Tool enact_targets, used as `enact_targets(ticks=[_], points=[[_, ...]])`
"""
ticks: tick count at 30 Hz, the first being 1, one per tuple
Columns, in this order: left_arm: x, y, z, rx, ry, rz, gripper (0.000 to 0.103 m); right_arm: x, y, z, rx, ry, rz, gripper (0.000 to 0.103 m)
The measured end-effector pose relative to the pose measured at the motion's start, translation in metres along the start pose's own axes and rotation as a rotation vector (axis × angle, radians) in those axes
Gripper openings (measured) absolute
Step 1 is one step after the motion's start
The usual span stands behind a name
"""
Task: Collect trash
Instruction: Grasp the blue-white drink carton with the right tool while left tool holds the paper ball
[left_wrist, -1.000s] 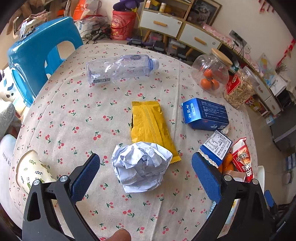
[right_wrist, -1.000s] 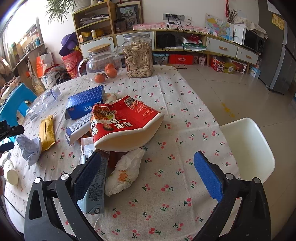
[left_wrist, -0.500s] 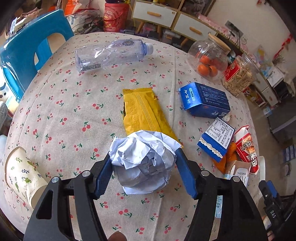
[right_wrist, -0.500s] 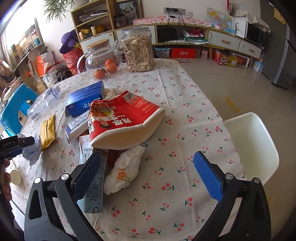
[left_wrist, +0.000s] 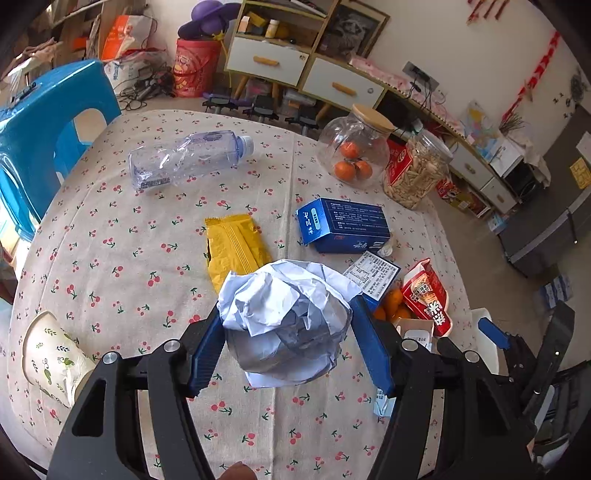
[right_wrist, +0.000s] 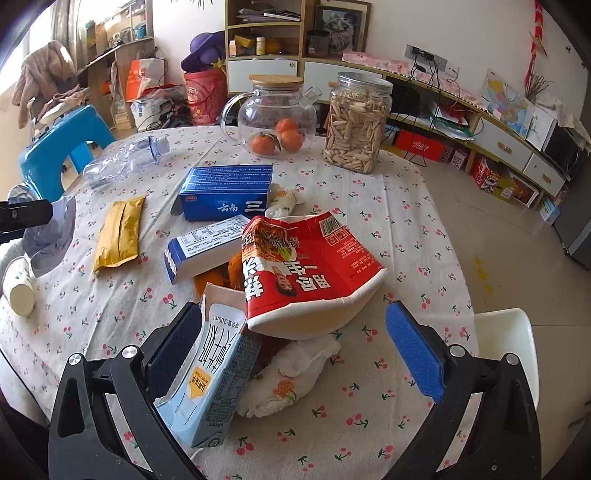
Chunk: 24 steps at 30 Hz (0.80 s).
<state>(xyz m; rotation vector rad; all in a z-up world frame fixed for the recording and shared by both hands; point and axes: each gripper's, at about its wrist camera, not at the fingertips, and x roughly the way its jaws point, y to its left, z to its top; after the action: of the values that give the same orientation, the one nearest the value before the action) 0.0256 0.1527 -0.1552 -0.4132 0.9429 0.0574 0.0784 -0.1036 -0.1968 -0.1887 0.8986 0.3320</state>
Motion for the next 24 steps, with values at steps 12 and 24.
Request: enact_targets(ticks=[12, 24], points=[[0.004, 0.003, -0.003, -0.004, 0.010, 0.010, 0.065, 0.039, 0.022, -0.015, 0.107, 0.201, 0.216, 0.073], [-0.006, -0.005, -0.004, 0.010, -0.019, -0.028, 0.065, 0.013, 0.015, -0.014, 0.152, 0.140, 0.348, 0.029]])
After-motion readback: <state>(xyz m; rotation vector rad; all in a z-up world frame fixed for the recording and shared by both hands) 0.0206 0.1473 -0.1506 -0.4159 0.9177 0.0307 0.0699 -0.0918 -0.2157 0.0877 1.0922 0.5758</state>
